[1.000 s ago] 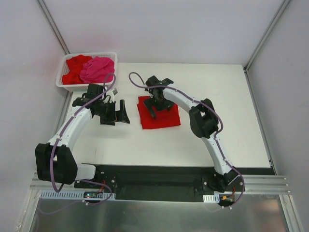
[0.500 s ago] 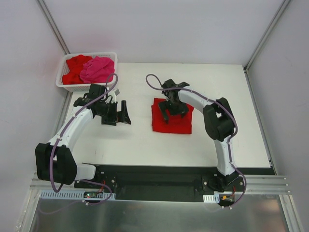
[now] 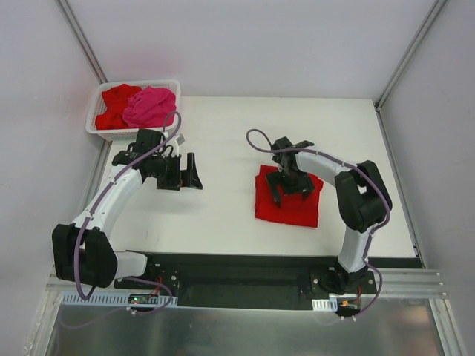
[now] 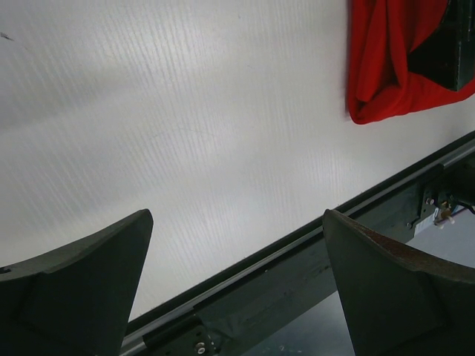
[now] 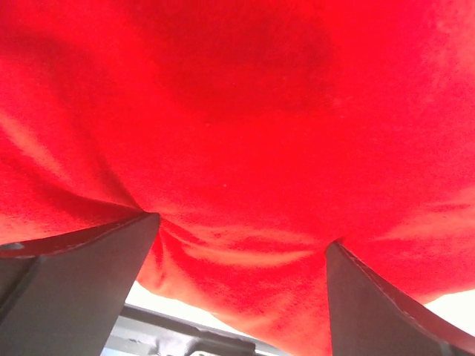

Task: Fold and stack the t-shirts
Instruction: Put the neatly folded tshirt into the corner of the board with the right arm

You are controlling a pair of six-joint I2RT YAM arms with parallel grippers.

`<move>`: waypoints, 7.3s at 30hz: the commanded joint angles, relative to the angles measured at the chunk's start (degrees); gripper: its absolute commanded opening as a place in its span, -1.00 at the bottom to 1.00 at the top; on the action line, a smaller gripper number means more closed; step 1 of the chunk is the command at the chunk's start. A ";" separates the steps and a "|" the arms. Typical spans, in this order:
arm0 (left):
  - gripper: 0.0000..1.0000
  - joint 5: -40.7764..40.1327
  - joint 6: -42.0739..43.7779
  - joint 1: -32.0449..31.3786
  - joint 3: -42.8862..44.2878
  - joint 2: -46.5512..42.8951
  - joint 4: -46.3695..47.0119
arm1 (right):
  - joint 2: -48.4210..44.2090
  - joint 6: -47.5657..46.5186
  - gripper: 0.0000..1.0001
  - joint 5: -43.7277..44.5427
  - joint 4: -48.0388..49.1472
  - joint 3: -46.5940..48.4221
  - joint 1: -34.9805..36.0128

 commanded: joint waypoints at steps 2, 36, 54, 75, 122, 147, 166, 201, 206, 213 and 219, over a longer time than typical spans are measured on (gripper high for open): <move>0.99 1.28 0.33 -0.65 0.37 -2.76 0.75 | -3.19 -2.25 1.00 3.57 -2.17 -3.99 -1.41; 0.99 2.25 1.03 -0.74 -0.25 -3.46 1.11 | -2.67 26.46 1.00 -1.96 -9.64 -1.18 -28.91; 0.99 1.90 1.56 -1.18 -0.51 -3.73 1.11 | -3.72 32.57 1.00 -7.69 -12.52 4.60 -31.13; 0.99 1.28 1.83 -1.18 1.60 -0.92 1.11 | -7.32 -9.20 1.00 6.37 -20.91 9.05 -18.64; 0.99 1.90 2.70 -2.50 6.08 4.53 -1.27 | -11.27 10.93 1.00 -1.62 -1.99 -17.52 -35.33; 0.99 2.16 2.35 -3.73 5.20 2.95 -0.92 | -30.43 6.18 1.00 4.89 -12.54 -12.71 -47.30; 0.99 1.37 2.35 -4.96 7.40 4.45 -1.88 | -11.38 3.28 1.00 2.43 -0.24 -10.58 -43.86; 0.99 1.81 2.88 -5.05 10.03 8.40 -2.06 | -7.59 0.47 1.00 12.27 -6.56 -9.44 -46.59; 0.99 2.16 2.88 -5.05 10.12 8.66 -2.06 | -7.24 0.29 1.00 12.53 -6.48 -9.00 -46.59; 0.99 2.25 2.88 -5.22 10.12 8.75 -2.06 | -8.99 0.73 1.00 13.93 -7.17 -8.56 -45.02; 0.99 1.81 3.32 -5.49 9.86 7.96 -2.06 | -15.31 0.73 1.00 25.53 -10.51 -5.06 -34.40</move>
